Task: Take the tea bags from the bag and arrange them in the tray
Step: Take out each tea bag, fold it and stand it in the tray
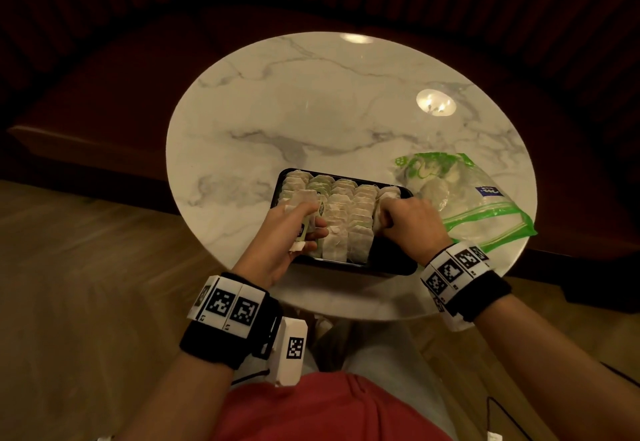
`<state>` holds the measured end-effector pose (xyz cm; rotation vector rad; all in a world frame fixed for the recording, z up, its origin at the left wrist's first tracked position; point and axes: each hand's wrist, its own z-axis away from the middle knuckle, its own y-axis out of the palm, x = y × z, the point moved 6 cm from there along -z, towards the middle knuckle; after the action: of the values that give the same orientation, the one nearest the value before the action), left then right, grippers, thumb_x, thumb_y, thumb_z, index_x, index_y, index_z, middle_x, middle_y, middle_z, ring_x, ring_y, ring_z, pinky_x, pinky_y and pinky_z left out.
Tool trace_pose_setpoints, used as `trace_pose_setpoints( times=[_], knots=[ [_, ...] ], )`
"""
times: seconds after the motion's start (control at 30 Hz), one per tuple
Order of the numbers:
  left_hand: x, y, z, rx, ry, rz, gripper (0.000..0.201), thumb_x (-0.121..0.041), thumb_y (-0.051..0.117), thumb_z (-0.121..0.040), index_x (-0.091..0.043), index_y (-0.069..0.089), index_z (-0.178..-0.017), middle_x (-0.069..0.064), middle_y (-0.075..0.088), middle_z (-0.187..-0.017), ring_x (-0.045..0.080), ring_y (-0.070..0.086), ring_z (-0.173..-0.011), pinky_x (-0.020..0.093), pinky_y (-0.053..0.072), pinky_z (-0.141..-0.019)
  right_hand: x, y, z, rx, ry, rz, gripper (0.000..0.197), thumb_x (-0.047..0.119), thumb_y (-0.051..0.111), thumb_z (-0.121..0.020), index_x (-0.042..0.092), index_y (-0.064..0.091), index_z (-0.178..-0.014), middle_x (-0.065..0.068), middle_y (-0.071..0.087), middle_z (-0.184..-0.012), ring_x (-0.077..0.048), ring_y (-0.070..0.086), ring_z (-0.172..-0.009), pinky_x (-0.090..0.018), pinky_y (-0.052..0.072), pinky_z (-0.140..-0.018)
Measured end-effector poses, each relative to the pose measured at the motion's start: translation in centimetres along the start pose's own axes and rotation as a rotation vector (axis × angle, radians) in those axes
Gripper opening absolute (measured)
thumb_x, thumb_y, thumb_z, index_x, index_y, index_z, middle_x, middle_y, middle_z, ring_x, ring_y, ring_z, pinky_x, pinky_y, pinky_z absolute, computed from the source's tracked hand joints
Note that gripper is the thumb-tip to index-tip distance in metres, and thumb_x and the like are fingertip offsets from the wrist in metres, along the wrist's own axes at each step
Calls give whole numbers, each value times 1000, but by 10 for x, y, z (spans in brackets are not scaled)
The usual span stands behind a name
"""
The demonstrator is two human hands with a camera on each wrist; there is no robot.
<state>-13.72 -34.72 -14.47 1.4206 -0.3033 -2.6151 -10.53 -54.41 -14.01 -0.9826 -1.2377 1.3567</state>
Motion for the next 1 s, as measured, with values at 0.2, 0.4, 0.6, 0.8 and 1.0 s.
trace_pose_setpoints(
  times=[0.2, 0.4, 0.6, 0.8, 1.0],
  knots=[
    [-1, 5, 4, 34, -4, -12, 28, -24, 58, -96, -4, 60, -115, 5, 69, -81, 10, 68, -66, 21, 49, -55, 4, -3, 2, -29, 9, 24, 5, 26, 58, -88, 26, 63, -89, 4, 67, -90, -21, 62, -93, -33, 30, -81],
    [-7, 16, 12, 153, -16, 5, 19, -15, 54, -95, -9, 59, -112, 9, 71, -92, 16, 71, -79, 21, 50, -56, 10, -34, 11, -172, -49, -215, 5, 30, 66, -89, 25, 69, -91, 12, 64, -81, -15, 61, -81, -35, 37, -84],
    [-15, 34, 25, 333, 15, -54, 24, -4, 43, -94, -8, 63, -107, 10, 73, -96, 21, 71, -81, 20, 47, -50, 35, -60, 22, -118, -146, -746, 20, 27, 53, -99, 21, 69, -108, 14, 69, -90, -2, 63, -83, -15, 47, -74],
    [-19, 37, 29, 381, 26, -60, 36, -5, 41, -96, -7, 50, -131, 13, 73, -98, 25, 71, -84, 20, 45, -47, 46, -62, 29, 11, -209, -949, 19, 24, 60, -96, 14, 70, -108, 2, 73, -91, -15, 69, -83, -37, 55, -83],
    [-20, 35, 29, 370, 25, -25, 38, -8, 44, -97, -5, 46, -135, 12, 72, -104, 27, 72, -86, 20, 43, -47, 41, -65, 25, -38, -175, -1008, 10, 16, 64, -92, 11, 72, -97, -6, 74, -86, -23, 70, -82, -40, 55, -81]
  ],
)
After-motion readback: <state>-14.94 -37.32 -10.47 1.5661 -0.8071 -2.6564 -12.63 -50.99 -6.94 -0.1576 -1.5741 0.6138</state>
